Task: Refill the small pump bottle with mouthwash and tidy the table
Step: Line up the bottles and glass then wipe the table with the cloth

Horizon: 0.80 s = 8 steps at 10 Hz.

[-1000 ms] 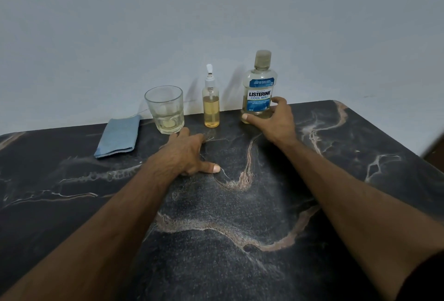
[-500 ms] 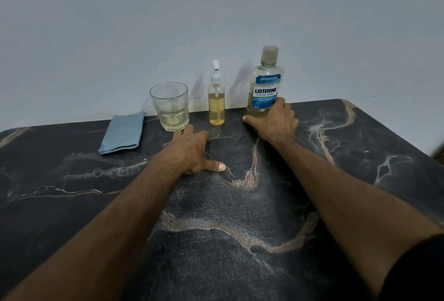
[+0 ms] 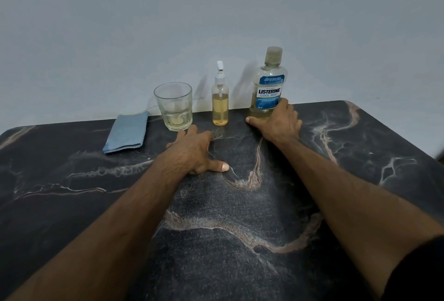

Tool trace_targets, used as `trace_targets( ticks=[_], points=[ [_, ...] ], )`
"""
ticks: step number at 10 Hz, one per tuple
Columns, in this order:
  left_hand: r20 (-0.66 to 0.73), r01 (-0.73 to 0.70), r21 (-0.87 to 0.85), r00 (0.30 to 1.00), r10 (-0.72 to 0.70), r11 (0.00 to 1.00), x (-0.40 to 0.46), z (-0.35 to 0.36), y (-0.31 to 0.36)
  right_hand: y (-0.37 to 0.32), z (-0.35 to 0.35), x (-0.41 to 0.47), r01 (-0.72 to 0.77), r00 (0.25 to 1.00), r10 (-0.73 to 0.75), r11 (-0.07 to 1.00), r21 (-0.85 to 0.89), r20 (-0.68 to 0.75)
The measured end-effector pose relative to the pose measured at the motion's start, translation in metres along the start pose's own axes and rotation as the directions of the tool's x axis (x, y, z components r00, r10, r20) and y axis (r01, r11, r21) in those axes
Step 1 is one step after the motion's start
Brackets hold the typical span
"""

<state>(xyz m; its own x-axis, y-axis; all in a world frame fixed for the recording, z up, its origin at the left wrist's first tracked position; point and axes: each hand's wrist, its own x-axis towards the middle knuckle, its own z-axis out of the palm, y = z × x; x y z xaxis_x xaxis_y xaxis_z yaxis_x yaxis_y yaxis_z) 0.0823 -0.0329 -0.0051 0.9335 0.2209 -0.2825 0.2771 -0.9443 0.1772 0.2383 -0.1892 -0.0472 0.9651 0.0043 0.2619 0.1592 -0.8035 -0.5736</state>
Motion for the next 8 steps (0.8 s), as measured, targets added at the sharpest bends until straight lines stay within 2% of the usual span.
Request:
trace_targets(
  ticks=[6, 8],
  points=[
    [-0.016, 0.010, -0.017, 1.000, -0.010, 1.000, -0.004, 0.001, 0.002, 0.002, 0.000, -0.004, -0.017, 1.000, 0.016, 0.999, 0.039, 0.010],
    [-0.150, -0.011, -0.094, 0.989, -0.004, 0.996, -0.023, 0.016, 0.004, 0.006, -0.013, -0.018, -0.002, 0.999, -0.002, 0.994, 0.111, 0.034]
  ],
)
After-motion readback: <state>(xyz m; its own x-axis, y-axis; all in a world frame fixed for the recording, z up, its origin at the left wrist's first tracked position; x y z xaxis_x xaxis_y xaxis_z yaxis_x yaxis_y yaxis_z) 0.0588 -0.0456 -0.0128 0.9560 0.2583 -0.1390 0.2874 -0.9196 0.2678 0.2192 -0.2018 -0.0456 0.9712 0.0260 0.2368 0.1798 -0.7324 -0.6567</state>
